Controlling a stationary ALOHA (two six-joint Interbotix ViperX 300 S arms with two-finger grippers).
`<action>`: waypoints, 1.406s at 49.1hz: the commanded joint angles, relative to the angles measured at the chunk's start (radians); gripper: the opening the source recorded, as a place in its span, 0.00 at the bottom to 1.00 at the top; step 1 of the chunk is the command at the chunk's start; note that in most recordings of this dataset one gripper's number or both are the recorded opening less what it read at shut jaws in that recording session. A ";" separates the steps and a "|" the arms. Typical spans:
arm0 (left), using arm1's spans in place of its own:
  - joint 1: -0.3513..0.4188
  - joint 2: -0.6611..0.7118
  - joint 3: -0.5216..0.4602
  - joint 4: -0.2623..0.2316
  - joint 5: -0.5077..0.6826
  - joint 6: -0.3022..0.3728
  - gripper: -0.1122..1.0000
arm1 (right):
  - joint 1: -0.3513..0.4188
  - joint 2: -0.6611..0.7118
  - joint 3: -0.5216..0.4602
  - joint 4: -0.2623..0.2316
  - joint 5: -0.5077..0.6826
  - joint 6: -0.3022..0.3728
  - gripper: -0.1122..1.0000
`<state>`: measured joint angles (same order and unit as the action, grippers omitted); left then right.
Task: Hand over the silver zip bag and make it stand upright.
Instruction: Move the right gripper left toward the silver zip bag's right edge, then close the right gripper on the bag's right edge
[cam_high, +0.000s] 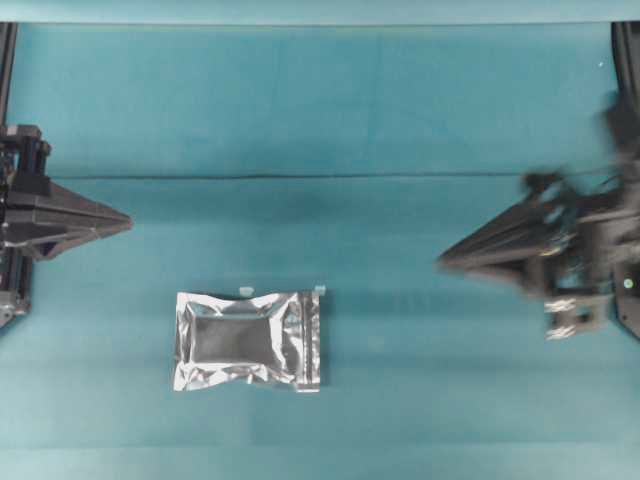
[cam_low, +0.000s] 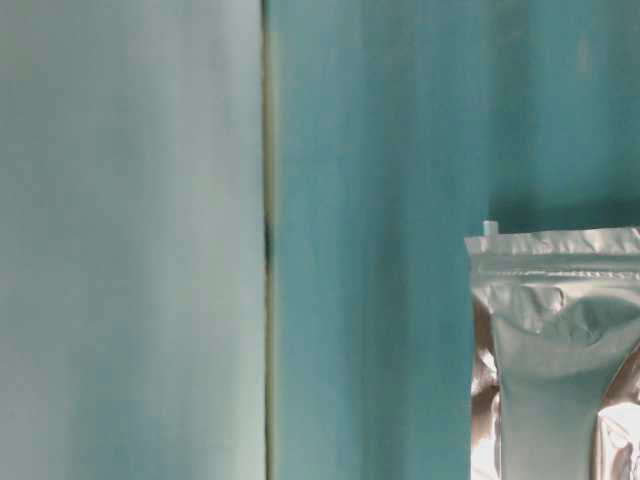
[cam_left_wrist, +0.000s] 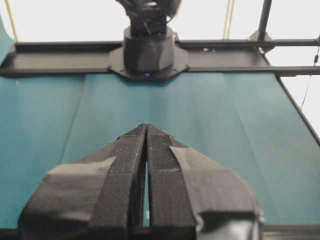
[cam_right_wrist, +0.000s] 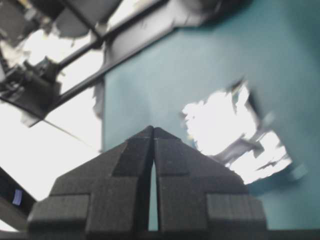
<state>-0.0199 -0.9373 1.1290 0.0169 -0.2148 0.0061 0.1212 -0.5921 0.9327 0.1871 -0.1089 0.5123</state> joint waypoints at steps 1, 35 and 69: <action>-0.002 0.003 -0.021 0.003 0.008 -0.002 0.10 | 0.025 0.078 -0.060 0.012 -0.012 0.098 0.11; 0.000 -0.011 -0.023 0.003 0.054 0.000 0.10 | 0.086 0.515 -0.074 0.278 -0.298 0.430 0.36; 0.002 -0.006 -0.021 0.003 0.083 -0.002 0.10 | 0.114 0.749 -0.164 0.499 -0.256 0.433 0.90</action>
<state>-0.0199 -0.9511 1.1290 0.0169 -0.1273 0.0031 0.2316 0.1411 0.7946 0.6811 -0.3574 0.9342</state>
